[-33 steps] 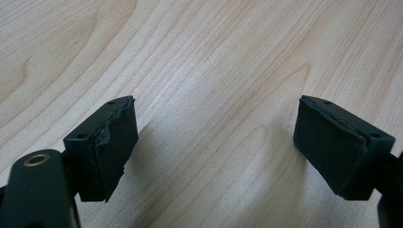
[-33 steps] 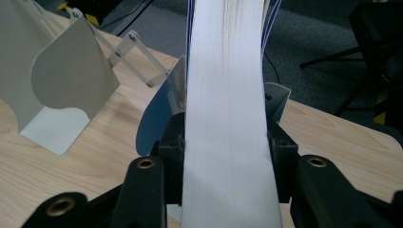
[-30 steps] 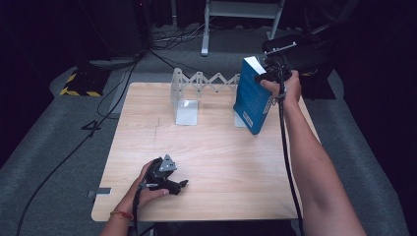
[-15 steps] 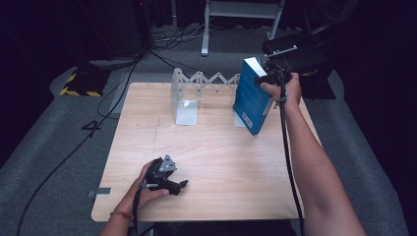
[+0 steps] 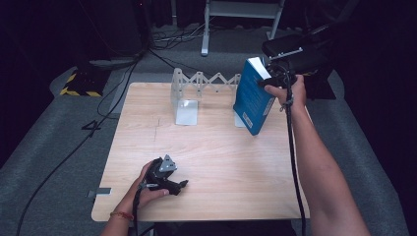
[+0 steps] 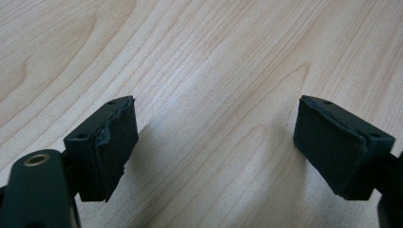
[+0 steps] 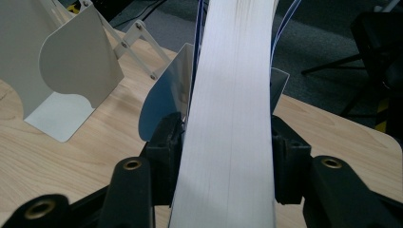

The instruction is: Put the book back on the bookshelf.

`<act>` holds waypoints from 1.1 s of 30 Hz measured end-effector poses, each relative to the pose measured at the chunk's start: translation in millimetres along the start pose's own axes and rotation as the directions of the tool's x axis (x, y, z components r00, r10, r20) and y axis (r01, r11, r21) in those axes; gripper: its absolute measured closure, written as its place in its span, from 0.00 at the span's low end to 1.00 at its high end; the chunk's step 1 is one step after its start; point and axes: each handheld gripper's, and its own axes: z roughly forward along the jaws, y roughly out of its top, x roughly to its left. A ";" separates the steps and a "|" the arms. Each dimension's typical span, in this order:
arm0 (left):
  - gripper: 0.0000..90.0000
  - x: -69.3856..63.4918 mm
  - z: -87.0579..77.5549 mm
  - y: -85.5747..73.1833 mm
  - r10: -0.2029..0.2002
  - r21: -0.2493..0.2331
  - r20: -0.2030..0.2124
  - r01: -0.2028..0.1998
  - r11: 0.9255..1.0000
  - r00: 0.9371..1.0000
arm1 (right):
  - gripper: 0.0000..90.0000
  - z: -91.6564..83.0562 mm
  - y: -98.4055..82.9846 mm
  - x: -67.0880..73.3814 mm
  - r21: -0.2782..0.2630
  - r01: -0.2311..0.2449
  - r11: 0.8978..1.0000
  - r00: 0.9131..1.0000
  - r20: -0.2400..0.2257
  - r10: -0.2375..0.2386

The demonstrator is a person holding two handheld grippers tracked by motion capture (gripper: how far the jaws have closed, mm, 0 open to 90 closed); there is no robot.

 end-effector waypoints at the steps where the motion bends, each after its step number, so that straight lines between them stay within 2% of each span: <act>1: 0.17 0.1 0.0 0.0 0.001 0.000 0.000 -0.001 1.000 1.000 | 0.58 -1.6 -1.0 0.2 -0.001 0.005 1.000 1.000 0.001 -0.005; 11: 0.17 -0.1 -0.2 0.0 0.000 0.001 -0.003 0.000 1.000 1.000 | 0.49 -18.8 -10.0 0.7 -0.009 0.031 0.999 1.000 0.004 -0.031; 20: 0.17 -0.1 -0.1 0.0 0.000 0.001 -0.002 0.000 1.000 1.000 | 0.40 -27.8 -20.0 -2.8 -0.022 0.034 0.999 0.999 -0.012 -0.034; 27: 0.17 0.0 -0.1 0.0 0.001 0.001 -0.003 -0.001 1.000 1.000 | 0.32 -34.0 -29.2 -2.3 -0.022 0.047 0.999 0.999 0.003 -0.047; 33: 0.17 0.0 -0.1 0.0 0.001 0.001 -0.003 -0.001 1.000 1.000 | 0.31 -36.0 -36.5 -4.7 -0.024 0.043 0.999 0.999 -0.008 -0.043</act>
